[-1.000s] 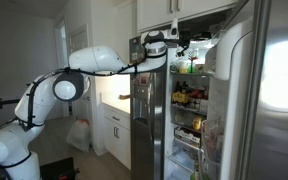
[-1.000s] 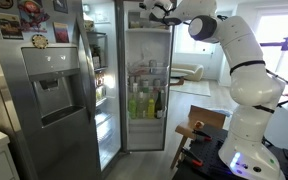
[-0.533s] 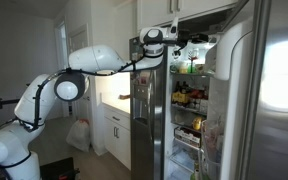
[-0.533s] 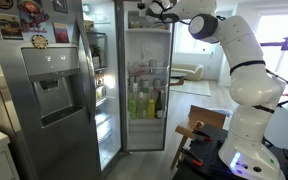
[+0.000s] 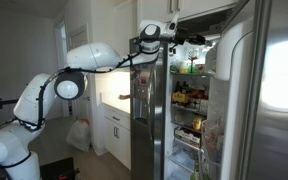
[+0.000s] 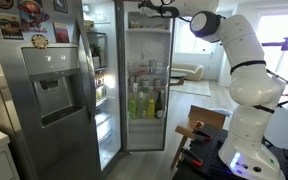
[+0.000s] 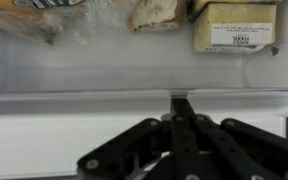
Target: Close the top compartment of the refrigerator door
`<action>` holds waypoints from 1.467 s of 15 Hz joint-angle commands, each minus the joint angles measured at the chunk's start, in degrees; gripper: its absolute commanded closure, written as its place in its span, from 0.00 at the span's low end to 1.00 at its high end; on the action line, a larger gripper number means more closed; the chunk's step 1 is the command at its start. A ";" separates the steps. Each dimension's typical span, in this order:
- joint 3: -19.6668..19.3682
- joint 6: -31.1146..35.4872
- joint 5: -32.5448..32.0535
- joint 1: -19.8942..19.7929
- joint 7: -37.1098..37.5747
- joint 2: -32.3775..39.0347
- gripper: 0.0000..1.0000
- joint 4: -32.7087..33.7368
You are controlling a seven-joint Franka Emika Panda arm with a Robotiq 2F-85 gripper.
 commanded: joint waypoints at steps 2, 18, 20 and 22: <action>1.84 -7.28 4.34 -0.62 -5.11 0.00 1.00 1.20; 4.38 -21.38 12.98 -1.75 -9.98 1.68 1.00 3.11; 5.61 -24.13 16.27 -2.28 -13.46 0.76 1.00 2.46; 7.20 -27.08 19.33 -2.93 -17.24 -0.05 1.00 2.09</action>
